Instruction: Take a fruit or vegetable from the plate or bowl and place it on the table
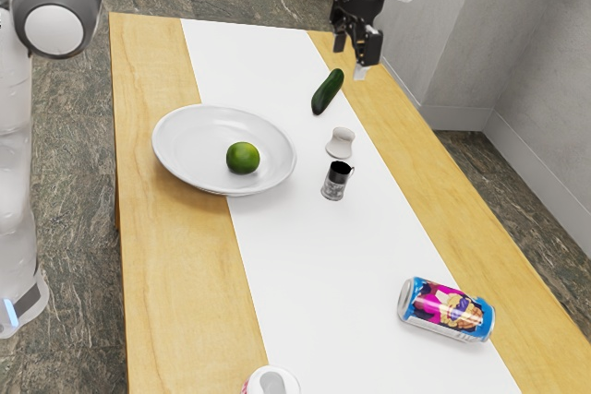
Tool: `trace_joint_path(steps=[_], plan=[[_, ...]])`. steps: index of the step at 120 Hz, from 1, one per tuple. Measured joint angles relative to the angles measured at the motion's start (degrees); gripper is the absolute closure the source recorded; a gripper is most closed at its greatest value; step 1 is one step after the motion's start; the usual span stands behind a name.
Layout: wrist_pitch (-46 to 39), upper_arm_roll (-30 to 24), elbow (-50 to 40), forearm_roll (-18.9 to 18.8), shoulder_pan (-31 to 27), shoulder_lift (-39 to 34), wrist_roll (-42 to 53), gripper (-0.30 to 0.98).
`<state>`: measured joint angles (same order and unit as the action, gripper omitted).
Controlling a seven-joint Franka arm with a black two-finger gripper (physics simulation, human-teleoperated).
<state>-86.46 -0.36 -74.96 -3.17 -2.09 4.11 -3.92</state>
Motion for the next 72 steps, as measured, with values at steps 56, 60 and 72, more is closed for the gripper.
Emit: trace_joint_path(steps=[56,60,72], plan=[[6.4,-1.2,-11.2,-4.6,2.4,-7.5,7.7,0.0],[6.0,-0.2,-15.8,-4.7,3.1,-11.2,8.8,0.0],[3.4,3.0,-26.7,-4.4,0.7,-16.0,12.6,0.0]])
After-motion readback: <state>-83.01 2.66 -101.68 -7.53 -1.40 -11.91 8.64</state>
